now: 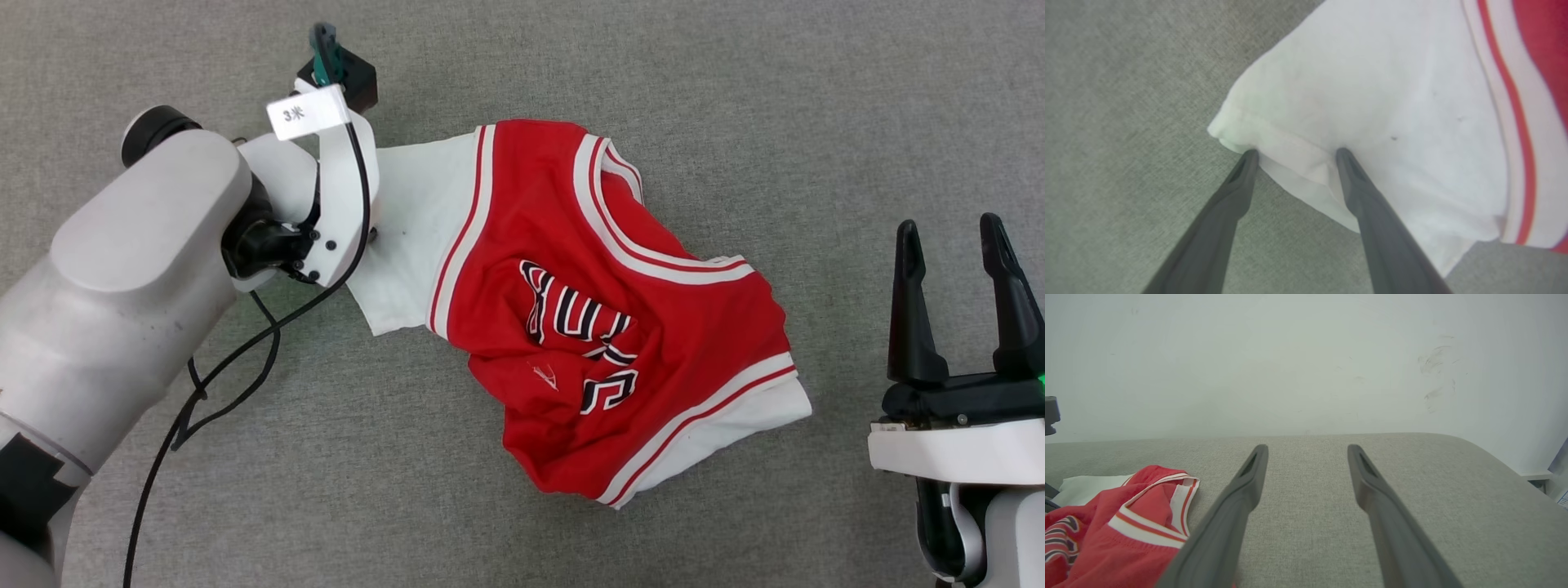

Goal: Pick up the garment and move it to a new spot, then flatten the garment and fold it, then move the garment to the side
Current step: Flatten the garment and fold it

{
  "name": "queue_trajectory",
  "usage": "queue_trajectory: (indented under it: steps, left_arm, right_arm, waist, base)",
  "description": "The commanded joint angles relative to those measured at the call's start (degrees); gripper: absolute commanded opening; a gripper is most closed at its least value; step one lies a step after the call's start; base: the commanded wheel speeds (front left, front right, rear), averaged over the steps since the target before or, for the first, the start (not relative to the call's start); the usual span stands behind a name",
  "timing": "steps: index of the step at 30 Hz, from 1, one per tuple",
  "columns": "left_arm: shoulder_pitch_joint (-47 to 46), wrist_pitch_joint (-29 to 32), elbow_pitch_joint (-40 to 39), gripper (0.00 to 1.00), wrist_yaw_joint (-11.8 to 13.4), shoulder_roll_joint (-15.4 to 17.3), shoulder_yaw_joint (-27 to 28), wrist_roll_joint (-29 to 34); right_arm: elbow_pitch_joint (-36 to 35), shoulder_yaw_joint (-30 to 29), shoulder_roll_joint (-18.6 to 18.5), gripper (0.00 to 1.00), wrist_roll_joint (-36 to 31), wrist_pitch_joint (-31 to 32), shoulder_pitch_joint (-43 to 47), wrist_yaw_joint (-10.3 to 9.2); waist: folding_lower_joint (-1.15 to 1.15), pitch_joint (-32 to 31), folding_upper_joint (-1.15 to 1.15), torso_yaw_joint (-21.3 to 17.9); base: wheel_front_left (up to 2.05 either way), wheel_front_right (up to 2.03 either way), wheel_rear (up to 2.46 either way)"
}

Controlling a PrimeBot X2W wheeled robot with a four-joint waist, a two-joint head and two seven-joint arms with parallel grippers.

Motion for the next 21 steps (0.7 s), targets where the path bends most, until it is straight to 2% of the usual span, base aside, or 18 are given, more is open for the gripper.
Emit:
queue_trajectory:
  steps: [1, 2, 3, 12, 21]
  left_arm:
    - [3.9, 0.5, 1.2, 1.0, -0.1, -0.3, -3.1, -0.9]
    - [4.2, 0.1, 1.3, 0.59, -0.1, -0.6, -4.0, -1.2]
    - [4.2, -0.4, 1.3, 0.0, -0.2, -0.7, -4.8, -1.6]
    - [-1.3, -10.2, -2.0, 0.0, 0.0, 0.6, -7.5, -1.0]
    - [0.8, -19.4, -11.0, 0.0, 0.0, 7.8, -9.0, 0.0]
  right_arm:
    - [0.0, 0.0, 0.1, 1.0, 0.2, -0.1, -0.8, -0.02]
    - [0.1, 0.0, 0.1, 1.0, 0.2, -0.1, -0.8, -0.02]
    - [0.1, 0.1, 0.1, 1.0, 0.2, -0.1, -0.8, -0.02]
    - [0.6, -0.7, 0.1, 1.0, -0.5, -0.1, 0.7, -0.02]
    - [1.1, -1.4, 0.1, 1.0, -0.7, -0.1, 3.6, -0.02]
  waist:
    - [0.0, -0.1, 0.0, 0.1]
    - [0.0, -0.2, 0.0, 0.3]
    - [0.0, -0.4, 0.0, 0.5]
    - [0.0, -4.1, 0.0, 3.2]
    - [0.0, -9.4, 0.0, 8.2]
  base:
    - [0.0, 0.0, 0.0]
    - [0.0, 0.0, 0.0]
    - [0.0, 0.0, 0.0]
    - [0.0, 0.0, 0.0]
    - [0.0, 0.0, 0.0]
